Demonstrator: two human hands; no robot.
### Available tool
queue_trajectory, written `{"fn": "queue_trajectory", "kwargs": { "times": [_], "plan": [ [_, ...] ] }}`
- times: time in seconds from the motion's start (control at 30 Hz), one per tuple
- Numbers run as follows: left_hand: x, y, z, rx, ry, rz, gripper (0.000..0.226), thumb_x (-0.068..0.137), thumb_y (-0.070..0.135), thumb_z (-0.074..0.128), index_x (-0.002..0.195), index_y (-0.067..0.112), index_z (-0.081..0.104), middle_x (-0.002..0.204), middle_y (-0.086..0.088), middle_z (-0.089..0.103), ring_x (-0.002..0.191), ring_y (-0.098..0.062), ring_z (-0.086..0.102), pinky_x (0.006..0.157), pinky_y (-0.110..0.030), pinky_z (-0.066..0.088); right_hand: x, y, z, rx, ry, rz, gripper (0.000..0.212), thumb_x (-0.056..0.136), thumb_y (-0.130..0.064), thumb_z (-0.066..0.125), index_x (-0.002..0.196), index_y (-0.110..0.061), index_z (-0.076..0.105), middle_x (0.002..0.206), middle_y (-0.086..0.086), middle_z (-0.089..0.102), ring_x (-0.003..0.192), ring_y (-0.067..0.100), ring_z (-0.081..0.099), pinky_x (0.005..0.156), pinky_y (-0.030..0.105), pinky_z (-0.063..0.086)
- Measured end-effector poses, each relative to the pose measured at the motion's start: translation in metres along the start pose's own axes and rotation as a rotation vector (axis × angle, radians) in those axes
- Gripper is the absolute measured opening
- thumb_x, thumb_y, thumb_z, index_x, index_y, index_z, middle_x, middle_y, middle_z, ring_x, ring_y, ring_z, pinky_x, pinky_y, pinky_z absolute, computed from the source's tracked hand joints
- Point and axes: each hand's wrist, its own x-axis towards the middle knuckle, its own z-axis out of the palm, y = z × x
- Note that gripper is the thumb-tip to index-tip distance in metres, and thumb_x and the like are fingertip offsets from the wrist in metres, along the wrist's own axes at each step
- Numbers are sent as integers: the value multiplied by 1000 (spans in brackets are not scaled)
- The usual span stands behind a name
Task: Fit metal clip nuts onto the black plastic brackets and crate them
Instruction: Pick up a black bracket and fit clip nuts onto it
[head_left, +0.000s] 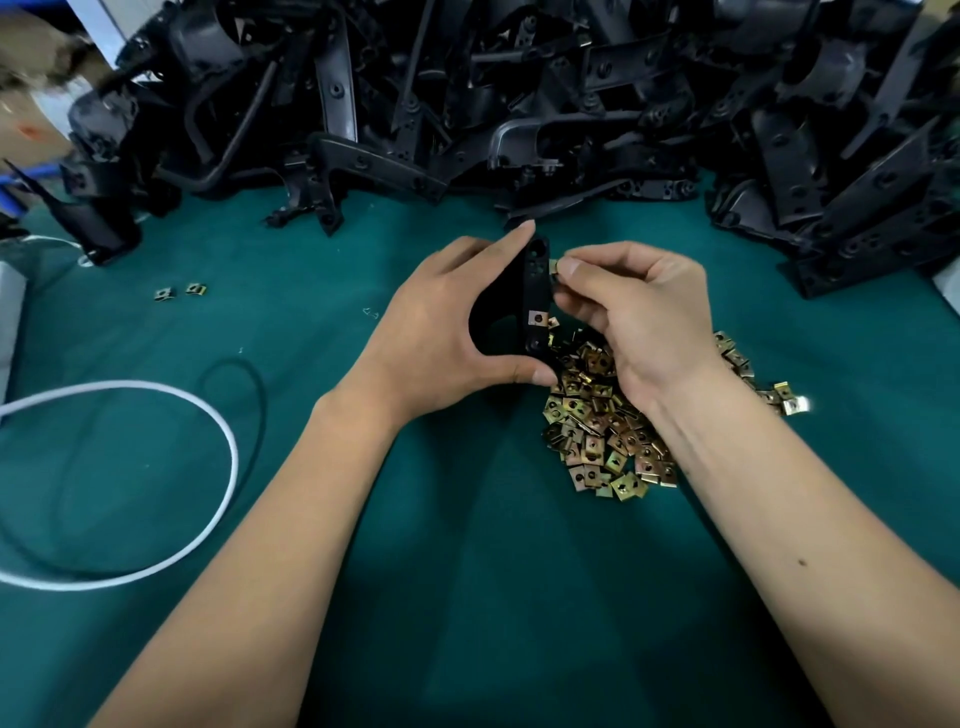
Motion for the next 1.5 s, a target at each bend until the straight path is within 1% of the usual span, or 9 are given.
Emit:
{"fn": "queue_trajectory", "kwargs": {
  "times": [0.3,0.47,0.73,0.93,1.0,1.1,1.2,1.37,1.5],
  "plan": [
    [0,4,2,7,-3,23,120,60,65,88,159,23,37,130,5,54,123,-16,52,110,-40,44,2,2,1,-71,-40,29,15,82,1,81,76,-12,76,79,7,75,76,22,70,75,32,59],
    [0,10,6,19,39,13,121,58,66,88,159,23,38,129,3,55,123,-19,53,109,-40,45,3,1,1,-53,-18,46,25,77,-5,83,97,-12,70,87,13,74,87,27,74,88,46,61],
    [1,19,20,223,180,-175,114,65,63,87,160,26,35,139,-6,50,123,-30,48,108,-40,42,-1,9,10,-574,-1,-244,30,86,-26,82,111,-19,68,90,-7,78,83,2,73,79,31,61],
    [6,11,7,-144,263,-439,96,75,31,89,157,33,40,131,4,48,129,-21,51,116,-34,38,-1,10,10,-699,-60,-276,22,83,-36,84,92,-16,80,78,-9,75,72,0,70,64,16,52],
    [7,12,7,-306,250,-467,76,80,20,85,148,33,52,125,10,56,122,-15,59,111,-37,46,0,11,9,-686,-46,-275,18,81,-34,85,87,-17,80,74,-9,75,67,-1,68,60,12,46],
    [7,7,3,-402,277,-457,53,88,21,79,136,35,62,107,22,60,105,1,59,94,-22,47,1,12,6,-665,-56,-236,14,82,-31,85,86,-19,79,73,-8,74,66,0,66,61,15,46],
    [6,-1,-7,-559,319,-442,42,95,24,73,136,25,65,92,14,68,85,2,63,80,-15,49,2,11,5,-660,-112,-216,7,87,-26,81,89,-19,79,79,-7,75,74,4,68,68,20,52],
    [3,0,-4,-882,279,-446,13,101,12,63,111,10,71,94,-7,70,87,-21,65,87,-38,55,0,9,6,-718,-202,-221,6,93,-23,71,94,-23,77,85,-12,73,82,1,67,74,17,52],
    [4,3,-3,-933,272,-440,8,102,13,62,105,9,68,87,-6,68,76,-17,64,71,-29,57,-5,7,9,-728,-182,-277,12,85,-32,81,90,-21,77,77,-10,72,72,3,66,67,21,54]
  ]
}}
